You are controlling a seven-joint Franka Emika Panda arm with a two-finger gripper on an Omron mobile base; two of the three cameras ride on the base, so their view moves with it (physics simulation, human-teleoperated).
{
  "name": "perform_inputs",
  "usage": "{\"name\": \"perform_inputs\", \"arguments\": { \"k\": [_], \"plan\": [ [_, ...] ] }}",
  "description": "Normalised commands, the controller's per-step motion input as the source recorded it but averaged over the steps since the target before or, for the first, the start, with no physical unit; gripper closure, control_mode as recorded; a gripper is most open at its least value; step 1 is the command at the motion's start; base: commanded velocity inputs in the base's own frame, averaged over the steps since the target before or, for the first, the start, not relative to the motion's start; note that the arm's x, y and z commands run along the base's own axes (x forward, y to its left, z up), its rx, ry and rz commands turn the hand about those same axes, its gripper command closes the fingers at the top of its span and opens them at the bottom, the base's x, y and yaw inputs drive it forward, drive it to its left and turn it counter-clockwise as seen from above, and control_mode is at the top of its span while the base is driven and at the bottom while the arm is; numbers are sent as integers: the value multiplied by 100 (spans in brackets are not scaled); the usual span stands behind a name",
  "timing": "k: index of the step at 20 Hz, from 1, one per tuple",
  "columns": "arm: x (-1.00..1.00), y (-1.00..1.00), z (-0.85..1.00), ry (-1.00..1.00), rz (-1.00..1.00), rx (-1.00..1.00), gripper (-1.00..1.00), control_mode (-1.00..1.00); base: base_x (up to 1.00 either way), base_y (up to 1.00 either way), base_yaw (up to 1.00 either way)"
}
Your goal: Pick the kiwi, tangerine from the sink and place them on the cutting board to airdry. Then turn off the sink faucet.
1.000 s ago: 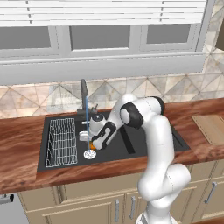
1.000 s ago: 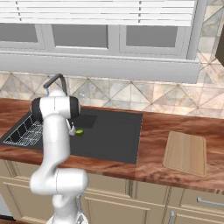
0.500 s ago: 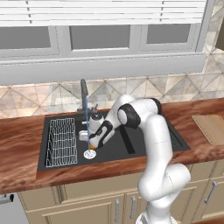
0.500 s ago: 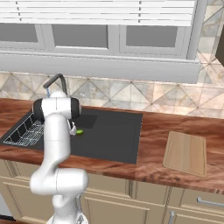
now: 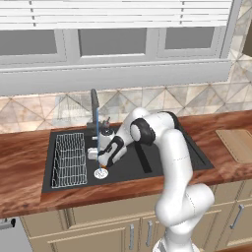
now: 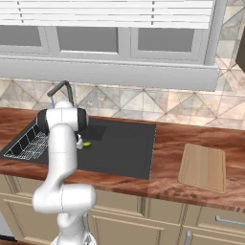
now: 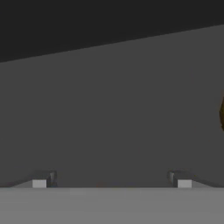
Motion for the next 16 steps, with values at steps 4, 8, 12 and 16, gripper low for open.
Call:
{"name": "perform_inputs", "arguments": {
  "k": [4, 8, 12, 16],
  "plan": [
    [0, 15, -9, 1, -2, 0, -100, -100, 0, 0, 0],
    [0, 12, -9, 1, -2, 0, -100, -100, 0, 0, 0],
    [-11, 7, -12, 1, -4, 0, -100, -100, 0, 0, 0],
    [-35, 0, -12, 0, -5, 0, -100, -100, 0, 0, 0]
  ]
}}
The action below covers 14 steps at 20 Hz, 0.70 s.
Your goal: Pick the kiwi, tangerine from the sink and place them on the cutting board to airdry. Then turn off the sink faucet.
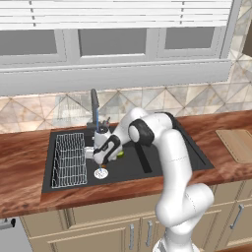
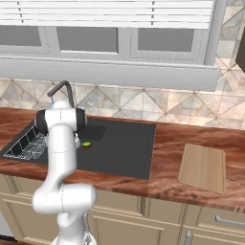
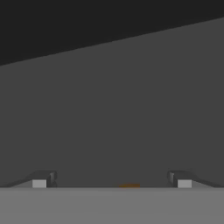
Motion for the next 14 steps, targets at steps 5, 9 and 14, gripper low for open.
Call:
{"name": "perform_inputs", "arguments": {
  "k": [5, 9, 14],
  "plan": [
    [-40, 0, -11, 0, -6, 0, -100, -100, 0, 0, 0],
    [-42, 0, -12, 0, -7, 0, -100, -100, 0, 0, 0],
    [-43, 0, -12, 0, -7, 0, -100, -100, 0, 0, 0]
  ]
}}
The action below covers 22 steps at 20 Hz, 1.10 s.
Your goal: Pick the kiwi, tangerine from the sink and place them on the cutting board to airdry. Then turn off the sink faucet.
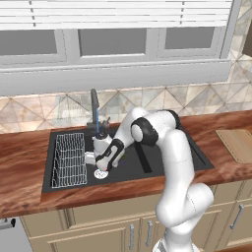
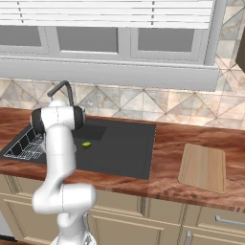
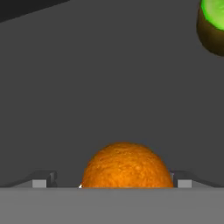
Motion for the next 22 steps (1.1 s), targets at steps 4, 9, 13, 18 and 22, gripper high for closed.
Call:
{"name": "perform_inputs", "arguments": {
  "k": [4, 9, 13, 18, 22],
  "plan": [
    [-34, 0, -12, 0, -6, 0, 100, -100, 0, 0, 0],
    [-14, -13, 0, 0, -6, 0, 100, -100, 0, 0, 0],
    [0, -12, 24, -1, -3, 0, 100, -100, 0, 0, 0],
    [0, -13, 55, -5, 0, 0, 100, -100, 0, 0, 0],
    [0, -14, 72, -5, 0, 3, 100, -100, 0, 0, 0]
  ]
}}
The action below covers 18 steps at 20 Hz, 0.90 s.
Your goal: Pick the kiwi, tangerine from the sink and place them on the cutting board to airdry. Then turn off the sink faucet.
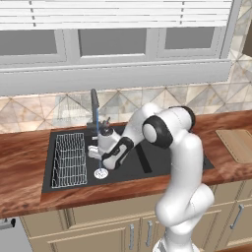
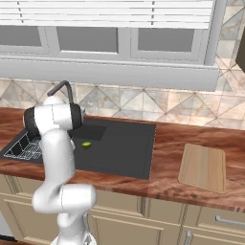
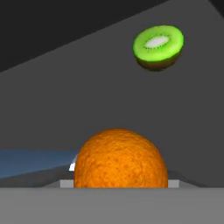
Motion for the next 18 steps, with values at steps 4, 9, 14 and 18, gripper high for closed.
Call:
{"name": "perform_inputs", "arguments": {
  "k": [4, 9, 14, 18],
  "plan": [
    [-7, -18, 71, -6, 0, 1, 100, -100, 0, 0, 0],
    [-10, -18, 69, -5, 2, 1, 100, -100, 0, 0, 0],
    [-8, -14, 70, -1, 2, 2, 100, -100, 0, 0, 0],
    [-23, -23, 56, -9, 6, 0, 100, -100, 0, 0, 0]
  ]
}}
